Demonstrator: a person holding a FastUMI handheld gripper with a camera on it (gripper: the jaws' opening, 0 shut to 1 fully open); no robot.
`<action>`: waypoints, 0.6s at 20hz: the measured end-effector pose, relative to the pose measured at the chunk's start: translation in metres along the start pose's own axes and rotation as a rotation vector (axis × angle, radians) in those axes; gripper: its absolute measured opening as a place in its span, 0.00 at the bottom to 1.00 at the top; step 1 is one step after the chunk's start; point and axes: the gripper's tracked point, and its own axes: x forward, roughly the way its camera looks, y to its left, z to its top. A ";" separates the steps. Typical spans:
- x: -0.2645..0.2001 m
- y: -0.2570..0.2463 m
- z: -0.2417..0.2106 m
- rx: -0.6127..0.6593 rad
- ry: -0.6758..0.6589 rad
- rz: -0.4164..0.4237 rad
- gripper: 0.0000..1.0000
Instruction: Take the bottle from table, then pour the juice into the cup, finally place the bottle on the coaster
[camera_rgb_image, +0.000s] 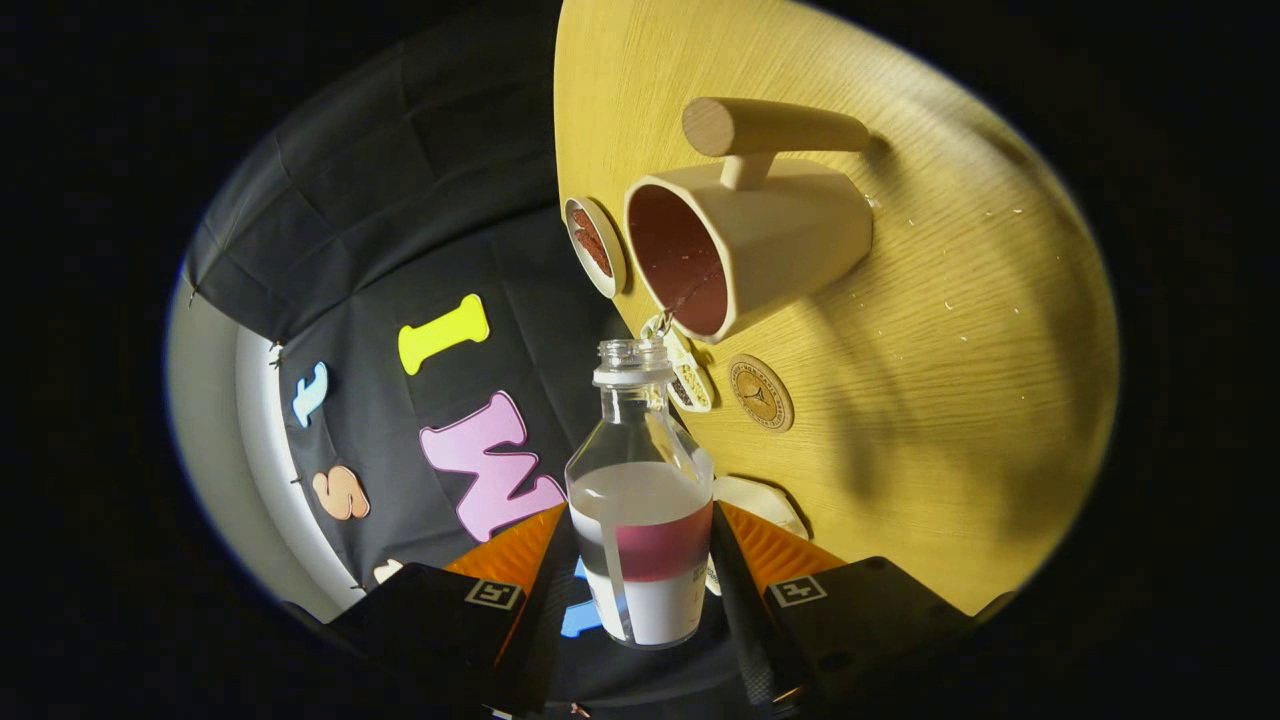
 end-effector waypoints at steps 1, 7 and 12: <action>0.001 0.001 0.000 0.009 -0.003 0.003 0.74; 0.003 0.006 0.001 0.054 -0.024 0.028 0.74; 0.009 0.016 0.007 0.110 -0.067 0.052 0.74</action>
